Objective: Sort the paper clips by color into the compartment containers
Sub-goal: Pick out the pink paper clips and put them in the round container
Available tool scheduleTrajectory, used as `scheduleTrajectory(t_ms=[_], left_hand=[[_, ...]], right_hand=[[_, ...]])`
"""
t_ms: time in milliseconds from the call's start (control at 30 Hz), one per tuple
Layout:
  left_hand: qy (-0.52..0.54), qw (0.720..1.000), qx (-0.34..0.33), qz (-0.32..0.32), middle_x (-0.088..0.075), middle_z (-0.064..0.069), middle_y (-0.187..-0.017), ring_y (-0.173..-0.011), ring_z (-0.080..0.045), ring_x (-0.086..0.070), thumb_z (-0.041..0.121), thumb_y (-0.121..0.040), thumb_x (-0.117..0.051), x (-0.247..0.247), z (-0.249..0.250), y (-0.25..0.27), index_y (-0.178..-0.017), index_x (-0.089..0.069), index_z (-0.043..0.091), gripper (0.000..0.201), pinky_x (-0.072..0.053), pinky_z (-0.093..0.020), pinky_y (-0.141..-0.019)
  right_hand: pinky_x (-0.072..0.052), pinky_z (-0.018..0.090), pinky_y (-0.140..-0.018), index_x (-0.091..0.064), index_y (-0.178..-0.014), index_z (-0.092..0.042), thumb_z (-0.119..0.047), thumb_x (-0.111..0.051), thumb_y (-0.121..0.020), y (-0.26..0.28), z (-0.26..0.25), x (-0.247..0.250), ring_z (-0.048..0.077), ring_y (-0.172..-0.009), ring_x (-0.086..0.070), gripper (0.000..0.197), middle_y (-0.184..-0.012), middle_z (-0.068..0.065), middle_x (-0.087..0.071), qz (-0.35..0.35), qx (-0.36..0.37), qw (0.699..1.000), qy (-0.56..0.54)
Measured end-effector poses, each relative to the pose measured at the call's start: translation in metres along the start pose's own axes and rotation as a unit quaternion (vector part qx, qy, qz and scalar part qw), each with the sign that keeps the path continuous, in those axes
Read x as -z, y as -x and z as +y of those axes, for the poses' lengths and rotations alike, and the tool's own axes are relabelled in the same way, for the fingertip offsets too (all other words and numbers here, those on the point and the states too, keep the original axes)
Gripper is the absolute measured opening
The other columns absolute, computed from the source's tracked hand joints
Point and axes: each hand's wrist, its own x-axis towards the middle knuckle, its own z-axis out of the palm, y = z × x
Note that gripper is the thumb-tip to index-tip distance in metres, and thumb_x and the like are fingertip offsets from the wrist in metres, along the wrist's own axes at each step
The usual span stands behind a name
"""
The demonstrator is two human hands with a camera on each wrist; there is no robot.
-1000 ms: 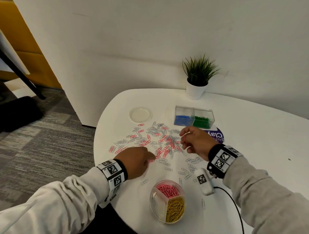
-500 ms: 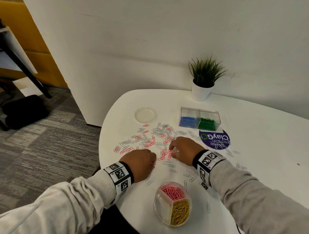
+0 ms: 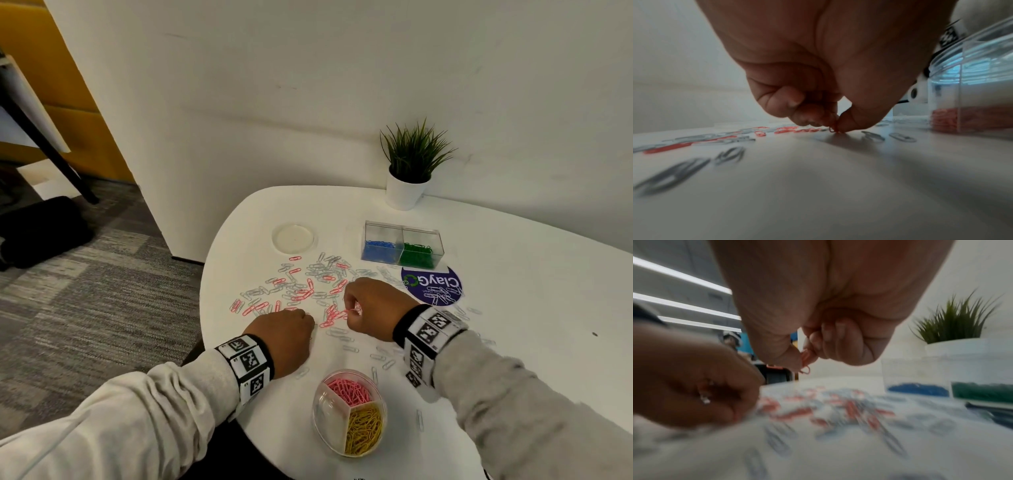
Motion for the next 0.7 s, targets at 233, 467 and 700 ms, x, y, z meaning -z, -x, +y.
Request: scheduleTrajectory(t_ms=[233, 467, 700], left_hand=[[0.13, 0.989, -0.053, 0.038, -0.055, 0.012, -0.094, -0.085, -0.011, -0.057, 0.036, -0.092, -0.049, 0.028, -0.018, 0.014, -0.089, -0.057, 0.033, 0.009, -0.05, -0.033, -0.078], [0.287, 0.955, -0.079, 0.0, -0.069, 0.018, -0.08, -0.078, 0.0, -0.062, 0.036, -0.085, -0.069, 0.051, 0.002, 0.032, -0.081, -0.069, 0.035, 0.004, -0.053, -0.026, -0.076], [0.321, 0.937, -0.138, 0.018, -0.069, 0.017, -0.083, -0.078, -0.001, -0.064, 0.034, -0.082, -0.073, 0.035, 0.025, 0.042, -0.082, -0.069, 0.038, 0.005, -0.054, -0.027, -0.075]], right_hand=[[-0.05, 0.033, -0.079, -0.057, -0.094, -0.022, -0.024, -0.056, -0.088, 0.076, -0.032, -0.007, 0.015, -0.086, -0.054, 0.006, -0.098, -0.005, -0.055, -0.045, 0.044, 0.998, -0.014], [-0.042, 0.027, -0.076, -0.058, -0.113, -0.024, -0.018, -0.057, -0.091, 0.088, -0.038, -0.024, 0.015, -0.09, -0.052, 0.023, -0.104, -0.004, -0.057, -0.022, 0.034, 0.999, -0.012], [-0.049, 0.023, -0.078, -0.064, -0.105, -0.023, -0.007, -0.055, -0.089, 0.095, -0.036, -0.004, 0.009, -0.089, -0.061, 0.024, -0.103, -0.006, -0.069, -0.004, 0.02, 0.998, -0.055]])
